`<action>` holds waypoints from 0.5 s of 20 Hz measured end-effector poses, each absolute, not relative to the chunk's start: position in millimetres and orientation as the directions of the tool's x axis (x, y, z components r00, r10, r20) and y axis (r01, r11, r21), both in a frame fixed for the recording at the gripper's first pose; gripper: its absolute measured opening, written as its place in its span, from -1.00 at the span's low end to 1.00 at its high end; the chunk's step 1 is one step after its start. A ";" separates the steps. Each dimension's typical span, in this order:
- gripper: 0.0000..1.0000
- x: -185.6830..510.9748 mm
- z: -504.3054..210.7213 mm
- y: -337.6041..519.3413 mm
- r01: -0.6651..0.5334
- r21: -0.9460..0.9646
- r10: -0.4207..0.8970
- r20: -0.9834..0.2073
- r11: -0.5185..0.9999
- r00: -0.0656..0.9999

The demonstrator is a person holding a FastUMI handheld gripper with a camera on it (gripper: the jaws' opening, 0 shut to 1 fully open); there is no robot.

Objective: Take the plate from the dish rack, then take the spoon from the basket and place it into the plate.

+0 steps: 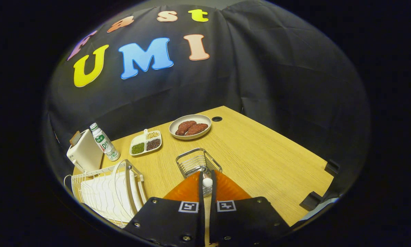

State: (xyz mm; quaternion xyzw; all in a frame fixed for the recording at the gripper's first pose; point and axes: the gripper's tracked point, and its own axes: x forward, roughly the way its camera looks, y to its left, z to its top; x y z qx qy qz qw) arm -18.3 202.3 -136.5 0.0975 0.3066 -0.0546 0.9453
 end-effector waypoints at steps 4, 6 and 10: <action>-0.89 -21.5 -115.6 206.0 0.137 0.131 -0.037 -0.575 0.982 0.817; -0.90 -24.7 -102.7 207.1 0.127 0.122 -0.037 -0.559 0.984 0.828; -0.90 -40.2 -76.3 210.2 0.099 0.074 -0.044 -0.533 0.992 0.845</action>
